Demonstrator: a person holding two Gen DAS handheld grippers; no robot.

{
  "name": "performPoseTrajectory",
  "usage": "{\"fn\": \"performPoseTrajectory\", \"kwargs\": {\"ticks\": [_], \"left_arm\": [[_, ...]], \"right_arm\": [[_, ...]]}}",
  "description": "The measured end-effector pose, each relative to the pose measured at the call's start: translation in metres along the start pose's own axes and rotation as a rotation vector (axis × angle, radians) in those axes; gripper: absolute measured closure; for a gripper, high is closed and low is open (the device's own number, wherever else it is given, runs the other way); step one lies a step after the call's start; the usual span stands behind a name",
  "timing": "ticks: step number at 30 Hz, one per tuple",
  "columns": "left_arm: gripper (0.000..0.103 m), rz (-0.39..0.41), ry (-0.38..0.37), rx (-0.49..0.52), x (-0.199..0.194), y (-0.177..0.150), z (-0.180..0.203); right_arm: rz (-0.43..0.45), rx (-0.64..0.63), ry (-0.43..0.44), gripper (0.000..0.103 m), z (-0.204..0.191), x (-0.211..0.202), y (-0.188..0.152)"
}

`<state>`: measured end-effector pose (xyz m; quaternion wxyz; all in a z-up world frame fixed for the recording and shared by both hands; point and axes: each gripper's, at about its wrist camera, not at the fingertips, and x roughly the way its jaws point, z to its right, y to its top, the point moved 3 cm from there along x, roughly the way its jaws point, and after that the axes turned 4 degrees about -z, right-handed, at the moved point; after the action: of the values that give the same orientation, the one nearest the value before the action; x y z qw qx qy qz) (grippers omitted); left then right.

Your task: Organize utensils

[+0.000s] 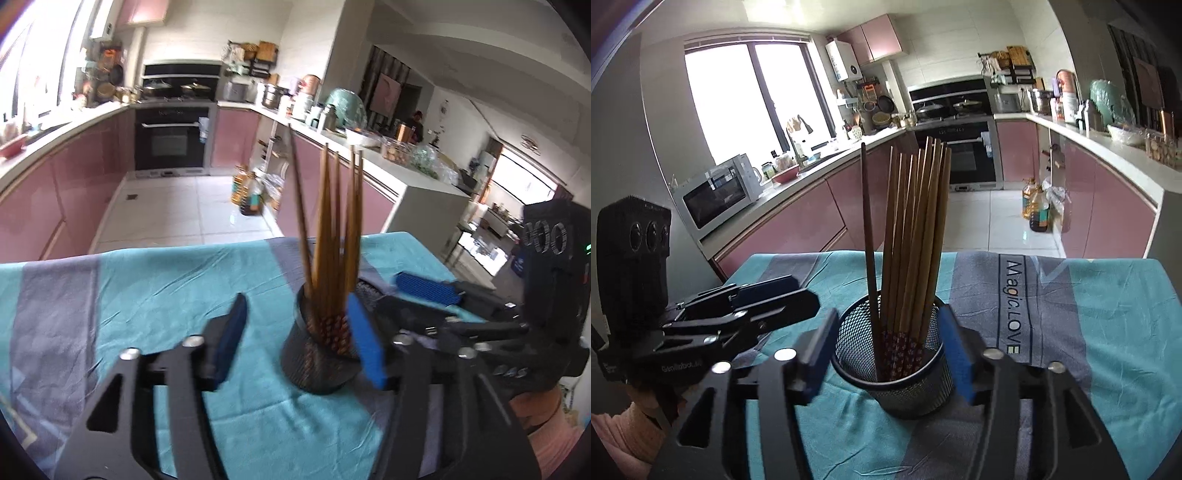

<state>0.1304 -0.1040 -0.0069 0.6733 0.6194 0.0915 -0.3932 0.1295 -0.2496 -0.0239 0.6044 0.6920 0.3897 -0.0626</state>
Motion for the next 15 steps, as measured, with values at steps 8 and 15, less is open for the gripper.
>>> {"fn": "performPoseTrajectory", "kwargs": {"ticks": [8, 15], "left_arm": [[0.005, 0.109, 0.2, -0.055, -0.044, -0.042, -0.03], [0.005, 0.141, 0.317, -0.12, -0.074, -0.073, -0.063]], "right_arm": [[0.092, -0.076, -0.136, 0.006, -0.022, -0.014, -0.027], [0.09, -0.045, -0.193, 0.006, -0.029, -0.01, -0.05]]}}
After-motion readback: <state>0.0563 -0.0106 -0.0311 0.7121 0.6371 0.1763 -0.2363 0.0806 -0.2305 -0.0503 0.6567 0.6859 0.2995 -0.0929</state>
